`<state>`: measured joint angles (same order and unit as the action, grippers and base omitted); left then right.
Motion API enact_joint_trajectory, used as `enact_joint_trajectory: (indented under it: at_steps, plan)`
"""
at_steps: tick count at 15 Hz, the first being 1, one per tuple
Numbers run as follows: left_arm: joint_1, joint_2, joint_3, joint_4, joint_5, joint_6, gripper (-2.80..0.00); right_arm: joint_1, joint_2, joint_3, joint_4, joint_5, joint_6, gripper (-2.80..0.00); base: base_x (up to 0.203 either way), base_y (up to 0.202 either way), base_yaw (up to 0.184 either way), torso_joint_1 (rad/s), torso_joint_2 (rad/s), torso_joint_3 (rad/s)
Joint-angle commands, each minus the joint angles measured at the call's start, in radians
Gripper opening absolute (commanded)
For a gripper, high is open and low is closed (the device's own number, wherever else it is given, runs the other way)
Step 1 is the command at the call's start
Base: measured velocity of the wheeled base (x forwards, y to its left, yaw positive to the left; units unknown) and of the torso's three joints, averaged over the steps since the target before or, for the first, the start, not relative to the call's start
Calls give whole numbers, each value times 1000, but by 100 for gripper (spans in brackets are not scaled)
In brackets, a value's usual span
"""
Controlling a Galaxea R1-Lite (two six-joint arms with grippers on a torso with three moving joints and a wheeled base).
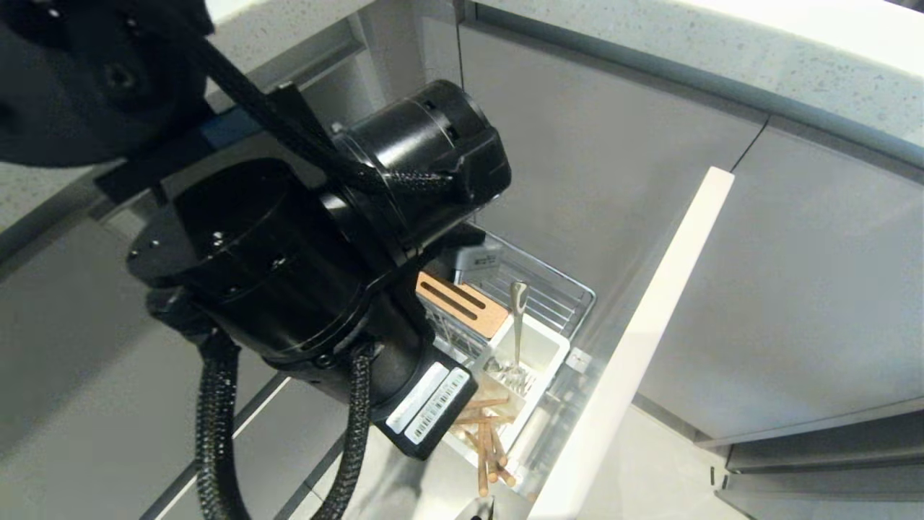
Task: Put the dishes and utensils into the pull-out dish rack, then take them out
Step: Pick up the chopsticks and place it in the cupboard
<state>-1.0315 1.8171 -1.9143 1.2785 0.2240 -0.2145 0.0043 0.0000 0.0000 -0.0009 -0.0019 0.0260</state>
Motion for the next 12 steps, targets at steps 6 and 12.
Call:
enact_joint_trajectory:
  at_steps: [6,12]
  plan:
    - [1,111,-2,-6,0,-5,-280,0,0,1,0,-1,0,-280,0,0,0,0,0,0]
    - [2,163,-5,-28,-2,-5,-280,0,0,2,-1,-1,0,-280,0,0,0,0,0,0]
